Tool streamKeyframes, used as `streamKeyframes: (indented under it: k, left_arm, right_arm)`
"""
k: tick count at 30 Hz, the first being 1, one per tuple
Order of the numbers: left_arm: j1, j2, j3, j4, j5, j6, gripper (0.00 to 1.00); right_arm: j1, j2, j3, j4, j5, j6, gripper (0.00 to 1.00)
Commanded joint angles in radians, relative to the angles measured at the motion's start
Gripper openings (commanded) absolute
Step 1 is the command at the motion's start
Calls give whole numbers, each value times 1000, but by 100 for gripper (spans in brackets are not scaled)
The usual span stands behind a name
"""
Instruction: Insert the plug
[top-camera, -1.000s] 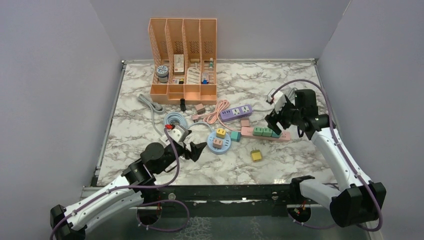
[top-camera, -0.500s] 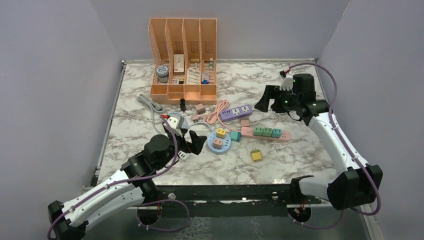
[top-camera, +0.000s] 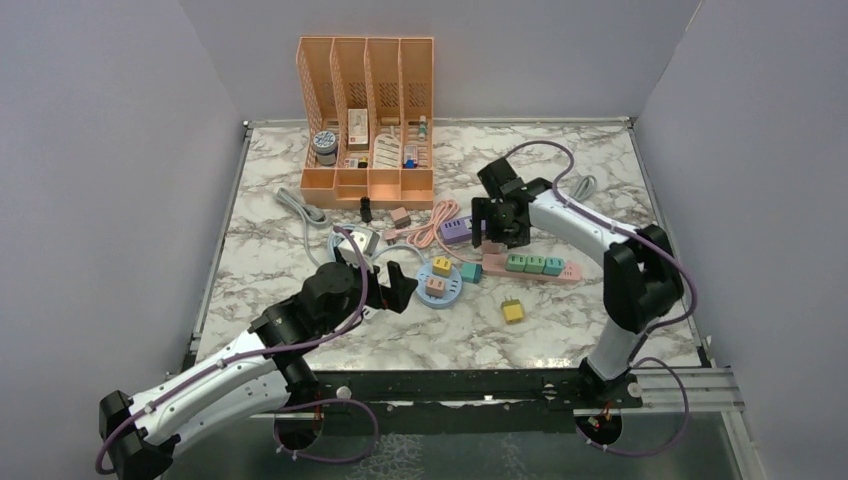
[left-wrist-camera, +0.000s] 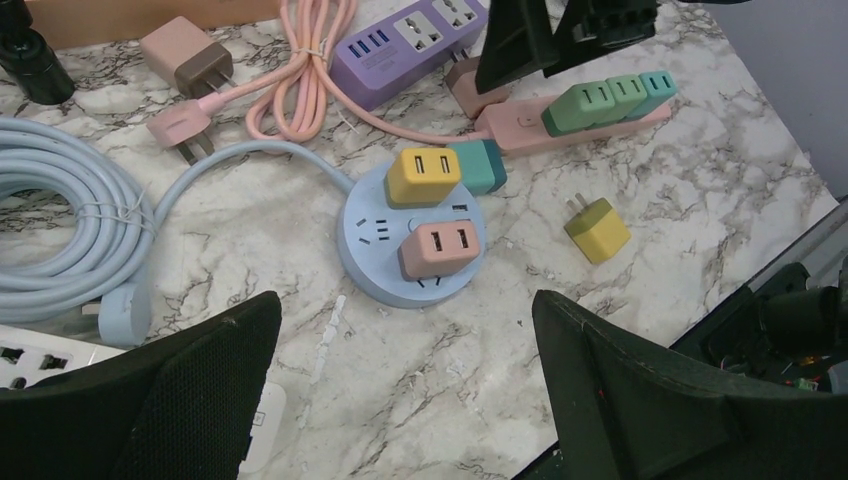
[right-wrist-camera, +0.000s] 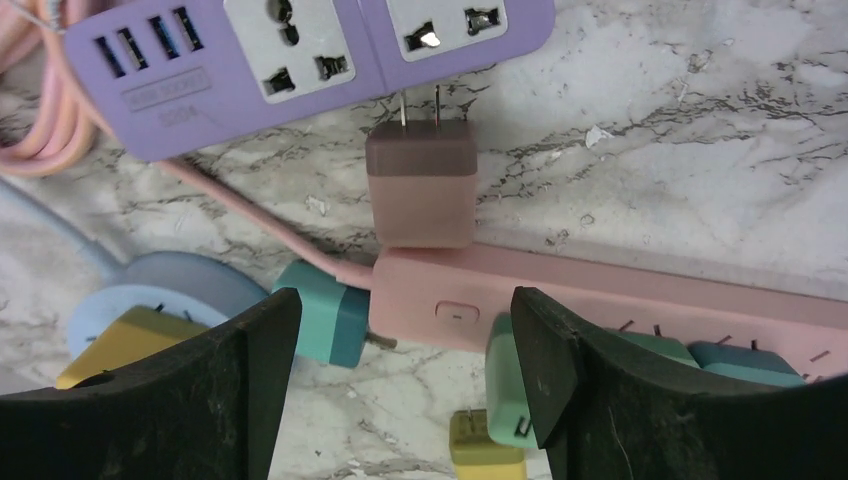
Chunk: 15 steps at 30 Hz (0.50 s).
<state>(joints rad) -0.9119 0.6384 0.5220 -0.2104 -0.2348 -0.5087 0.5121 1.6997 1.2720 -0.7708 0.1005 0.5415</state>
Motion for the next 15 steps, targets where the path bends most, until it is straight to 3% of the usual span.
streamKeyframes:
  k: [1, 15]
  left_arm:
    - [1, -7, 25, -10, 12, -21, 99]
    - [1, -86, -13, -101, 25, -134, 95]
  right_arm:
    - [30, 107, 100, -64, 143, 62, 77]
    - [42, 260, 114, 27, 155, 65, 57]
